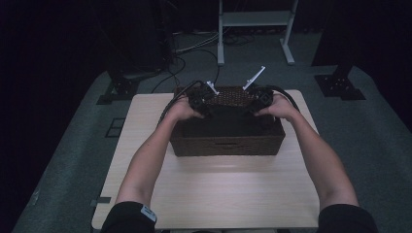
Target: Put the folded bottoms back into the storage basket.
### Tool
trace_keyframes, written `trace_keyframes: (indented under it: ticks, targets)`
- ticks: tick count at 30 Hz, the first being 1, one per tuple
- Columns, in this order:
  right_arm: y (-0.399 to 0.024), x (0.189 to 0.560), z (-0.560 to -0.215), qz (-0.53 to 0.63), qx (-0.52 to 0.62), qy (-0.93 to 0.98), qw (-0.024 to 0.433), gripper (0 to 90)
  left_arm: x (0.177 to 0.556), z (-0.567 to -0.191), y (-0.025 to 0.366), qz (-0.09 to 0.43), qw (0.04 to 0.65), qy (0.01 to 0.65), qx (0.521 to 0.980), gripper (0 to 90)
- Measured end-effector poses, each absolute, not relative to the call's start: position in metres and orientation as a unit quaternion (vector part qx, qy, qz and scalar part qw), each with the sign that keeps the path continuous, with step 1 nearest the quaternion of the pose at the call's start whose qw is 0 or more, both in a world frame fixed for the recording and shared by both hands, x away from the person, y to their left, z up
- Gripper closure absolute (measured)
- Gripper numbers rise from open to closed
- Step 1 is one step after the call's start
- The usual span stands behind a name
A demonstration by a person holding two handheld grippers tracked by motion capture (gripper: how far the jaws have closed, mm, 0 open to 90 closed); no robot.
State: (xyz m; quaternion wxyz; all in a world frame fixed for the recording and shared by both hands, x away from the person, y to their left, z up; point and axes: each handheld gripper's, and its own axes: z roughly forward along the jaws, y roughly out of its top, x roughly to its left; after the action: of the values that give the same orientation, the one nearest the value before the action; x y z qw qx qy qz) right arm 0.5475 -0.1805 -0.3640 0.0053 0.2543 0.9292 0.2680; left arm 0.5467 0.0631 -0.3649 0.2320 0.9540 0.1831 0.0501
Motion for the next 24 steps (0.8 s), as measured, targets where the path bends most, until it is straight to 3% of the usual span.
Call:
trace_keyframes:
  ticks: [24]
  targets:
    - [-0.208,0.51,-0.342,0.331,0.258,0.907,0.028,42.5,0.521,-0.351,0.075,0.05,0.285,0.199,0.936,43.8]
